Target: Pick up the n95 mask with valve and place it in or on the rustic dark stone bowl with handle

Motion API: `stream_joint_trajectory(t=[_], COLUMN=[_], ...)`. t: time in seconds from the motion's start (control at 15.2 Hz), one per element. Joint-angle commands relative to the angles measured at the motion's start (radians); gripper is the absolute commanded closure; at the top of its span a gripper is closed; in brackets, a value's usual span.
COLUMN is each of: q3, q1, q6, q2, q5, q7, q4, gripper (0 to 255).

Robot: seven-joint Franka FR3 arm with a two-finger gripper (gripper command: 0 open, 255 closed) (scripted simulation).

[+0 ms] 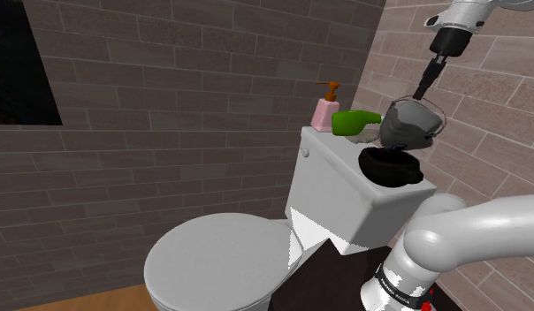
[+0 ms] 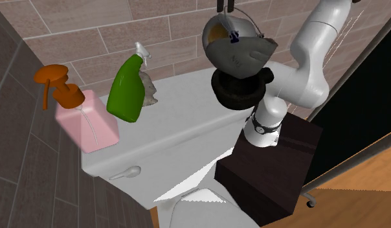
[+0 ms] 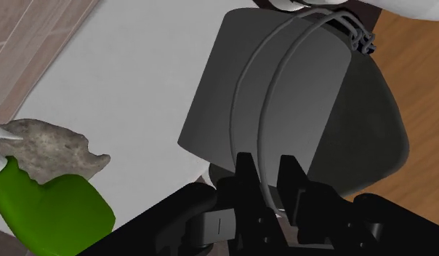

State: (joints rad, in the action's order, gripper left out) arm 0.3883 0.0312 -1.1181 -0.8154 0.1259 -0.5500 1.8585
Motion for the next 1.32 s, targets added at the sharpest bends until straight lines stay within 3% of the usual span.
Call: stream_joint_trajectory(t=[0.0,0.59,1.12,1.19,1.25], q3=[0.001,0.006,-0.006,-0.005,-0.002], q1=[0.005,0.039,0.07,0.067,0.066], q6=[-0.026,-0.126,-0.13,-0.121,-0.12], q2=[-0.02,-0.098,-0.088,-0.077,-0.074], q5=[0.005,0.024,0.011,0.009,0.01], q7=[0.0,-0.008,-0.028,-0.029,-0.032], q4=[0.044,0.225,0.226,0.206,0.202], gripper=[255,255,255,0,0])
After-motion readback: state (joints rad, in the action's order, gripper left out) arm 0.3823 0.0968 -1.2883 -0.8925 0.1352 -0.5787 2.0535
